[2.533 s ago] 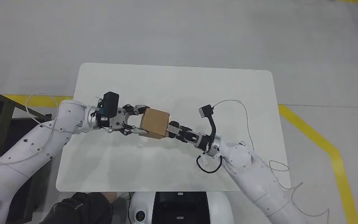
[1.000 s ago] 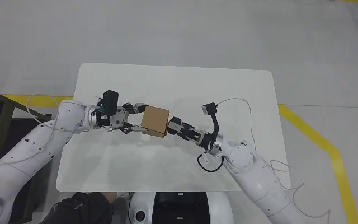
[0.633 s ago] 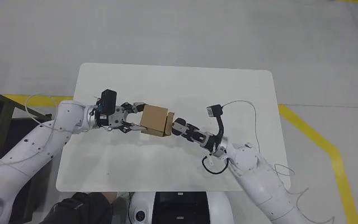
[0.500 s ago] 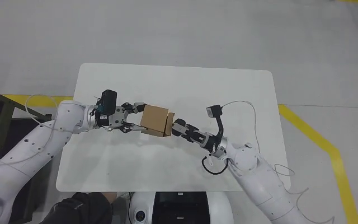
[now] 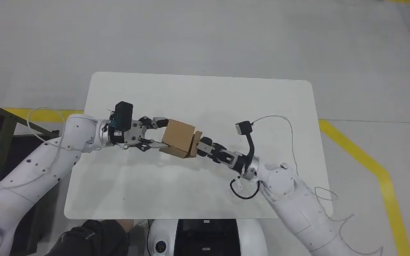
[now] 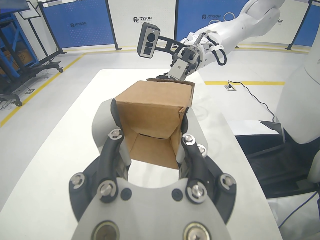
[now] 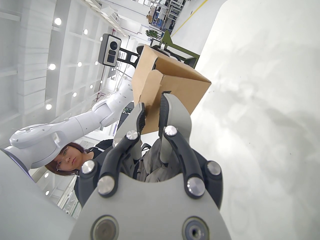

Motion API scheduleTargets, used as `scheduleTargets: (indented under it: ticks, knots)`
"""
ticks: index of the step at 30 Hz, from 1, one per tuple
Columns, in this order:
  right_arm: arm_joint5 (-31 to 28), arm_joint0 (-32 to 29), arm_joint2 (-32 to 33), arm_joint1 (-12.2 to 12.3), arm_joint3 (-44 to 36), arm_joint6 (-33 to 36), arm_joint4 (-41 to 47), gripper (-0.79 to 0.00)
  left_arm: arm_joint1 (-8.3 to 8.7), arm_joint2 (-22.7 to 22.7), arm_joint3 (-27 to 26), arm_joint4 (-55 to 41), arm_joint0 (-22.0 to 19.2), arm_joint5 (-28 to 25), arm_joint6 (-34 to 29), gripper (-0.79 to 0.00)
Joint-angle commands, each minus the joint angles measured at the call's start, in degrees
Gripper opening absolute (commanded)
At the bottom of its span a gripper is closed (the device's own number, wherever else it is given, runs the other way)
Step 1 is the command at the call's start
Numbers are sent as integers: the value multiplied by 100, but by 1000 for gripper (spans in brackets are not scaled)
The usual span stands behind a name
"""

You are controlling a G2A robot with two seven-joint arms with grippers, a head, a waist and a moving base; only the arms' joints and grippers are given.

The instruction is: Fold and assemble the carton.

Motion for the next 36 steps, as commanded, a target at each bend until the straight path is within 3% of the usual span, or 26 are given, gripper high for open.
scheduleTargets:
  ticks: [1,17,22,29,33,35,36]
  knots:
    - [29,15,-4,-2,0,-6,15,-662,0,-13,-20,27,8,0,0,-406]
    - [0,48,-20,-19,96,-132,51,-733,-4,-126,-34,-26,115,17,17,-413]
    - [-10,57,3,-16,221,-141,16,-714,-51,-25,91,-7,90,0,0,-413]
    - [57,142,127,15,532,-510,-952,-717,-114,299,421,87,-8,0,-1,-409]
    - [91,127,174,32,600,-716,-1435,-693,-156,503,583,88,-124,0,-1,-406]
    - [91,101,202,43,595,-786,-1591,-631,-170,571,651,55,-183,0,0,-406]
    - [79,89,217,49,575,-804,-1646,-554,-174,594,679,30,-211,0,0,-403]
